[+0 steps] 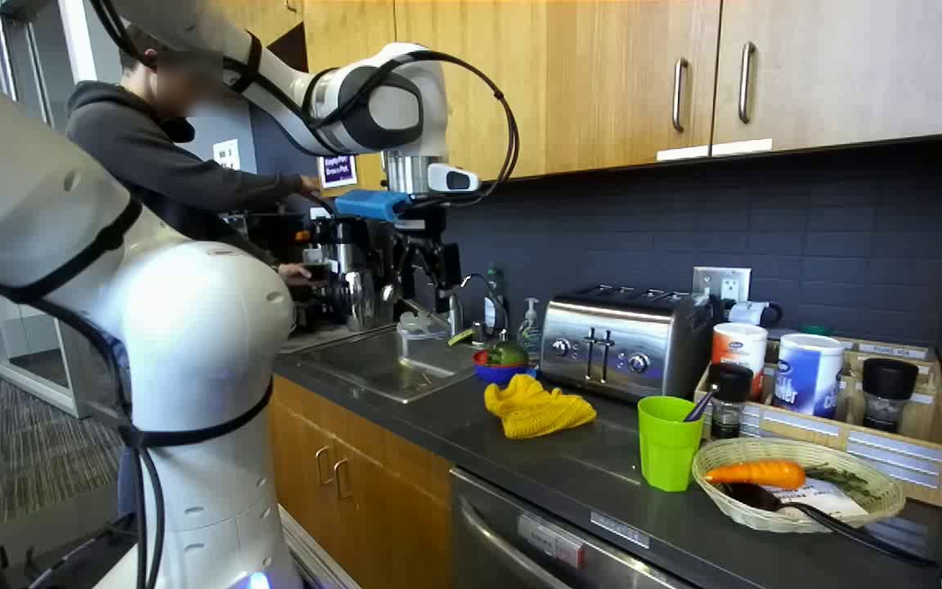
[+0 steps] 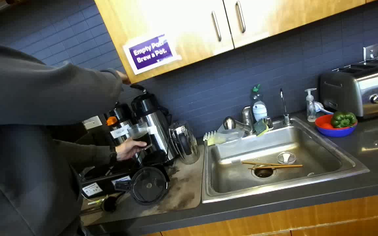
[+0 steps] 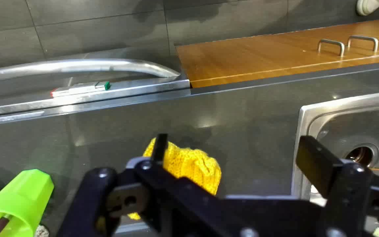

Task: Use the yellow towel to wipe the kitchen counter surface

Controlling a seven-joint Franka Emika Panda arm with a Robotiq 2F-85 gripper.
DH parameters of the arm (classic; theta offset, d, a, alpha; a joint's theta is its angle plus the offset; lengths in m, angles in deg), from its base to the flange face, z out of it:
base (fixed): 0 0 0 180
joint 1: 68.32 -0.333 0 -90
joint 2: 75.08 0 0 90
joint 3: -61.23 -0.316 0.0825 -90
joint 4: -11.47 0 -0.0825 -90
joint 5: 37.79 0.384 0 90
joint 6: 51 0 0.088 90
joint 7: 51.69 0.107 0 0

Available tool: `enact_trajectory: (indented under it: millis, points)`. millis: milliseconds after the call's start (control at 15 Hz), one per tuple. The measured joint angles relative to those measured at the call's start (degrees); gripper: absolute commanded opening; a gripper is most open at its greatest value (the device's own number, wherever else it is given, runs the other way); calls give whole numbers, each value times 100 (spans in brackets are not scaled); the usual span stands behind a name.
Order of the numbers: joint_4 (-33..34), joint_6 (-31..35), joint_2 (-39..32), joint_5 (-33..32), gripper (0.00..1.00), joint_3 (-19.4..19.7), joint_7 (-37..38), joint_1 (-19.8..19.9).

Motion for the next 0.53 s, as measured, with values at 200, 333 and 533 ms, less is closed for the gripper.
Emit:
enact_trajectory:
  millis: [200, 333, 533]
  points:
    - [-74, -9, -27, 0, 100, 1, 0, 0]
    - [-73, -10, -29, 0, 100, 1, 0, 0]
    - [-73, -10, -29, 0, 100, 1, 0, 0]
